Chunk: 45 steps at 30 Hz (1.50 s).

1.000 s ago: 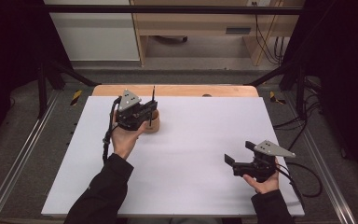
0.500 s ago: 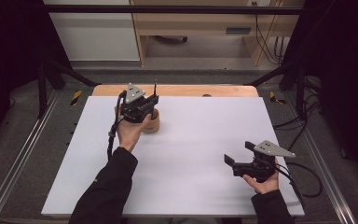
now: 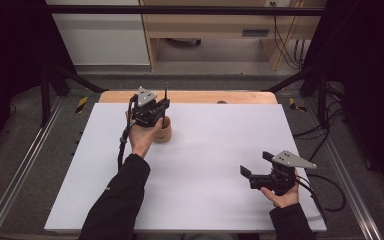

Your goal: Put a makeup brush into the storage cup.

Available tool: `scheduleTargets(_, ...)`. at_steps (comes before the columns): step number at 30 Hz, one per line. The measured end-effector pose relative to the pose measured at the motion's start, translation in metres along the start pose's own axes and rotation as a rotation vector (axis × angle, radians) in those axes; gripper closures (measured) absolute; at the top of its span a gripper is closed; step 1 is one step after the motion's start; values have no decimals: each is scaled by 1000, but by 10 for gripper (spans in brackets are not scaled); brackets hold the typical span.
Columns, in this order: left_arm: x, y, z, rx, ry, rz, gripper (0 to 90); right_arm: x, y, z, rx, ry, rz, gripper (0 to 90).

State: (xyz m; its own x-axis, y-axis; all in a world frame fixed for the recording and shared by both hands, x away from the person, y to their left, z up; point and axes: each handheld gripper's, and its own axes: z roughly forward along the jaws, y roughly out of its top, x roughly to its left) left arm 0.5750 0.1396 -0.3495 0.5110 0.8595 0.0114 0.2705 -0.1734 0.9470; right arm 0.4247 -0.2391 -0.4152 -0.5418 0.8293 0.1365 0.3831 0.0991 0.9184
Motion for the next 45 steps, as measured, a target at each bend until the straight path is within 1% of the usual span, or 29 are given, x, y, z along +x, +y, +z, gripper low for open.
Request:
scheduleTargets(4,2,-3,7,8,10,3,845,0,0,0,0,0,-1,21)
scheduleTargets(11,6,-9,18,22,28,-13,846,0,0,0,1,3,0,22)
scheduleTargets(20,5,-15,28,35,46,-24,846,0,0,0,-3,5,-2,25)
scheduleTargets(25,3,-17,32,43,58,-6,846,0,0,0,-4,8,-2,27)
scheduleTargets(26,3,-18,33,44,62,-10,847,0,0,0,-2,9,-1,27)
scheduleTargets(28,3,-19,35,53,69,-2,847,0,0,0,-4,10,-1,28)
scheduleTargets(32,3,-23,38,58,81,1,848,0,0,0,-5,12,-1,29)
scheduleTargets(34,3,-25,39,62,83,0,848,1,0,0,-7,12,7,30)
scheduleTargets(45,1,-36,42,80,92,7,848,1,0,1,-5,19,5,35)
